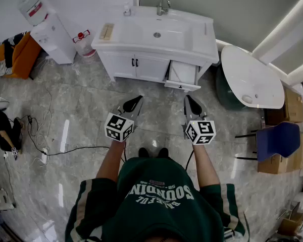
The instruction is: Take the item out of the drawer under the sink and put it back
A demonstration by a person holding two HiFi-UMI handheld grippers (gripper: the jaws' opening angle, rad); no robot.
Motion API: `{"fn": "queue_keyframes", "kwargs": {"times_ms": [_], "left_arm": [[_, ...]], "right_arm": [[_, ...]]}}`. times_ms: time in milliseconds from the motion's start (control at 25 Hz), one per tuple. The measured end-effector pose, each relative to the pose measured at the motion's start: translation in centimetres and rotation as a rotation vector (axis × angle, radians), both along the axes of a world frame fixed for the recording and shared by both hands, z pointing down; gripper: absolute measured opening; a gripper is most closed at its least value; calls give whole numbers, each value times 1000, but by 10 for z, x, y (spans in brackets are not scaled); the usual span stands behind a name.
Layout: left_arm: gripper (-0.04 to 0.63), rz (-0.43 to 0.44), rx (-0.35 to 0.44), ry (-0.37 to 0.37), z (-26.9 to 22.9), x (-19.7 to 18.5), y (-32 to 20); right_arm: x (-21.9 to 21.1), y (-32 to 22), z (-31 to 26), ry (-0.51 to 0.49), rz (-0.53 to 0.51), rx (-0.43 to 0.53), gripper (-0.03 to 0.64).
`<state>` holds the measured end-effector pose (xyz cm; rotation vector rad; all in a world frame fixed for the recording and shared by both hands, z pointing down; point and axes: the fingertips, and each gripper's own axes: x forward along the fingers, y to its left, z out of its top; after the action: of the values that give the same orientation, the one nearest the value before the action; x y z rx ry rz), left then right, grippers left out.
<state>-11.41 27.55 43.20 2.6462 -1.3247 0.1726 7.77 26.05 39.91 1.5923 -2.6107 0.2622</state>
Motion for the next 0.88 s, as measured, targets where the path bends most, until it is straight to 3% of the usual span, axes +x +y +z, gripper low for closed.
{"fn": "queue_keyframes", "kwargs": {"times_ms": [880], "left_arm": [[51,11,-6,15,10,-26,5]], "right_arm": [[-23,3,5,20,11,-5,0]]}}
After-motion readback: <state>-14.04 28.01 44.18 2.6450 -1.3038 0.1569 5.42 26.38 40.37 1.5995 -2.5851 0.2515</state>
